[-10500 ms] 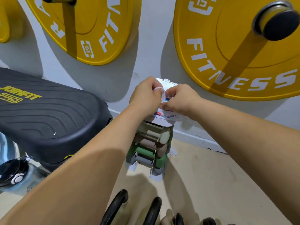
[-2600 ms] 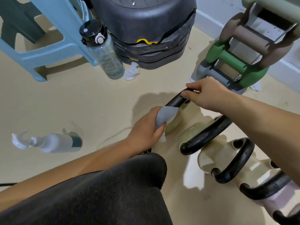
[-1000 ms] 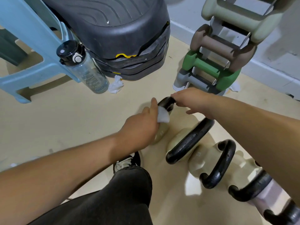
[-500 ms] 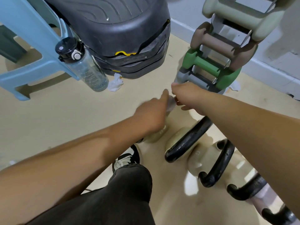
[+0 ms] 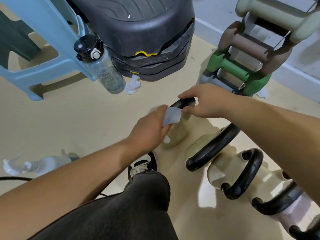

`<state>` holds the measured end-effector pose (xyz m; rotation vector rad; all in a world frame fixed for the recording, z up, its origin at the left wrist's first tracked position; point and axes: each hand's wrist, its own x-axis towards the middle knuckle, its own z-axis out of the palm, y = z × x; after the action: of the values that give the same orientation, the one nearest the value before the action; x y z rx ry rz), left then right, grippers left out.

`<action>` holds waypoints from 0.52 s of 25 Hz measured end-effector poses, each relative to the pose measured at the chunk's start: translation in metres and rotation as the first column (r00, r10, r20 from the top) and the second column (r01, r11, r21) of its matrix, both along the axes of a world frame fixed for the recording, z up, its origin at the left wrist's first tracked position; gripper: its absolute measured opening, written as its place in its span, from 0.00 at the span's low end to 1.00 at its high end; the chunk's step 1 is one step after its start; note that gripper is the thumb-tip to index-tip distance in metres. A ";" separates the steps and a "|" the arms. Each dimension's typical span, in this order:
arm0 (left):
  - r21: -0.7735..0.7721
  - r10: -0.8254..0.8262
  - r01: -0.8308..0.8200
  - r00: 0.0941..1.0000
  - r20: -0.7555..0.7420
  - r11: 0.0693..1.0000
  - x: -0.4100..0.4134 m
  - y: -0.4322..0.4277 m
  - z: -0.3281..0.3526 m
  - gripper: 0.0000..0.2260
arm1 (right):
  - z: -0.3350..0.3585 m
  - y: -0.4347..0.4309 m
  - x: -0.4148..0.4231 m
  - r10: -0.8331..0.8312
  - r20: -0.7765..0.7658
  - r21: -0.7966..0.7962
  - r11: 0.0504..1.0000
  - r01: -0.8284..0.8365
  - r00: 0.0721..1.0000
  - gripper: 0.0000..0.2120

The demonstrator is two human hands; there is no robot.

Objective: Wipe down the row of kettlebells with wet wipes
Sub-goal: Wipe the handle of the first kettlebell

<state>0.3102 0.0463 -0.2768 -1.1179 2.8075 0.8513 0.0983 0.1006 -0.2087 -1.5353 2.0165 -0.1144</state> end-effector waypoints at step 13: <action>-0.043 0.159 -0.174 0.957 -0.242 0.984 0.021 -0.062 -0.022 0.13 | -0.035 -0.043 0.027 -0.082 0.022 -0.163 0.983 0.084 0.996 0.08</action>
<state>0.3312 -0.0157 -0.2984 -1.3656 2.9830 0.9754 0.1257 0.0579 -0.2439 -1.5435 2.1031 -0.3317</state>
